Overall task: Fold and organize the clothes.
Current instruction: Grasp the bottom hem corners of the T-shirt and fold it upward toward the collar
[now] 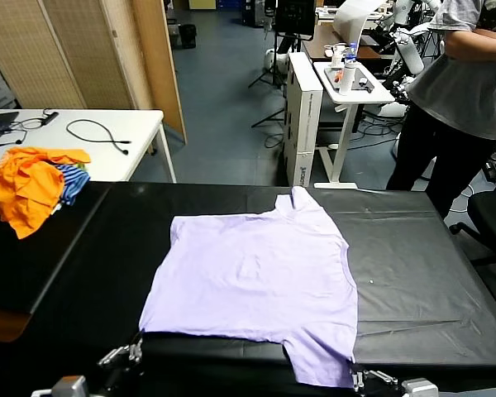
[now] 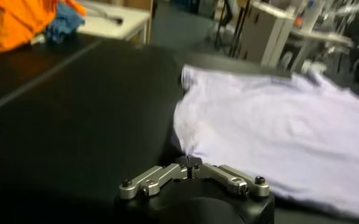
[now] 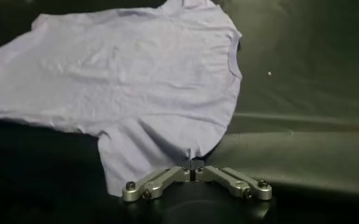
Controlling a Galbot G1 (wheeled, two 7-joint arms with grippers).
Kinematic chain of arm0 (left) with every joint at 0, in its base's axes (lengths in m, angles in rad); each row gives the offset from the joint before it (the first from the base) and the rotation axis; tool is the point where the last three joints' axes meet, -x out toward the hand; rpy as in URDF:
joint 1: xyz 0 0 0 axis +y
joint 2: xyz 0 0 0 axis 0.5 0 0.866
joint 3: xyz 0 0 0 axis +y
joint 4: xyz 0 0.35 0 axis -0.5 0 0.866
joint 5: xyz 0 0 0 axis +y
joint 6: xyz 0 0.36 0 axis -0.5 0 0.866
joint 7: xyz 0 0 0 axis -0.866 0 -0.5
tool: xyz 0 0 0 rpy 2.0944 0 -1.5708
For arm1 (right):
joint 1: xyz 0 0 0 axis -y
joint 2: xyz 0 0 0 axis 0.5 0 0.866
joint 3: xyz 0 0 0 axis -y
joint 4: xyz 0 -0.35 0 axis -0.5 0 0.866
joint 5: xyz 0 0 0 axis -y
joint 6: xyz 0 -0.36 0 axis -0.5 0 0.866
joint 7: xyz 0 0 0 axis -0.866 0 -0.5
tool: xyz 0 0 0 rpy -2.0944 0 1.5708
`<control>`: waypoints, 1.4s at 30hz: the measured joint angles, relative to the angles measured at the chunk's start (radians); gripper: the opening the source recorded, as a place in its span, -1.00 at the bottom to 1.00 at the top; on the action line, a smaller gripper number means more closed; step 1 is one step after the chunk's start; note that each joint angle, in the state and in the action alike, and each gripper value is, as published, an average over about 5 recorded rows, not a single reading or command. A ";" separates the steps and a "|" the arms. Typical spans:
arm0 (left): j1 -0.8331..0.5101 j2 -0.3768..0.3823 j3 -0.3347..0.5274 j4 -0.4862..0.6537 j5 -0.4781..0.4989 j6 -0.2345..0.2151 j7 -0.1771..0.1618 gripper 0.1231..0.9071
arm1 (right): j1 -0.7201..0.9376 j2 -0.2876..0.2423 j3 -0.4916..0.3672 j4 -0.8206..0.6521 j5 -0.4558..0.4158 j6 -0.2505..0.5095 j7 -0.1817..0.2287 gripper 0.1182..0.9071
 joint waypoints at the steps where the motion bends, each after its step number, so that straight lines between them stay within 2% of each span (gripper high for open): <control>1: -0.009 -0.004 0.002 0.003 -0.007 -0.004 -0.004 -0.95 | 0.022 -0.008 0.002 -0.010 0.008 0.013 -0.004 -0.95; 4: -0.047 -0.012 0.006 0.019 -0.032 -0.013 -0.011 -0.95 | 0.088 -0.031 -0.001 -0.048 0.030 0.039 -0.009 -0.95; 10: -0.157 -0.008 0.009 0.076 -0.056 -0.023 0.007 -0.95 | 0.240 -0.072 -0.044 -0.143 0.051 0.032 0.014 -0.95; 14: -0.233 0.005 0.026 0.118 -0.058 -0.027 0.007 -0.95 | 0.344 -0.091 -0.087 -0.217 0.055 0.039 0.023 -0.95; 21: -0.347 0.058 0.066 0.194 -0.067 -0.031 0.006 -0.95 | 0.483 -0.119 -0.184 -0.351 0.054 0.093 0.022 -0.95; 32: -0.481 0.150 0.109 0.330 -0.068 -0.031 0.026 -0.95 | 0.621 -0.106 -0.333 -0.495 0.006 0.113 0.019 -0.95; 42: -0.517 0.191 0.116 0.406 -0.046 -0.040 0.028 -0.95 | 0.697 -0.091 -0.385 -0.575 -0.011 0.115 0.022 -0.95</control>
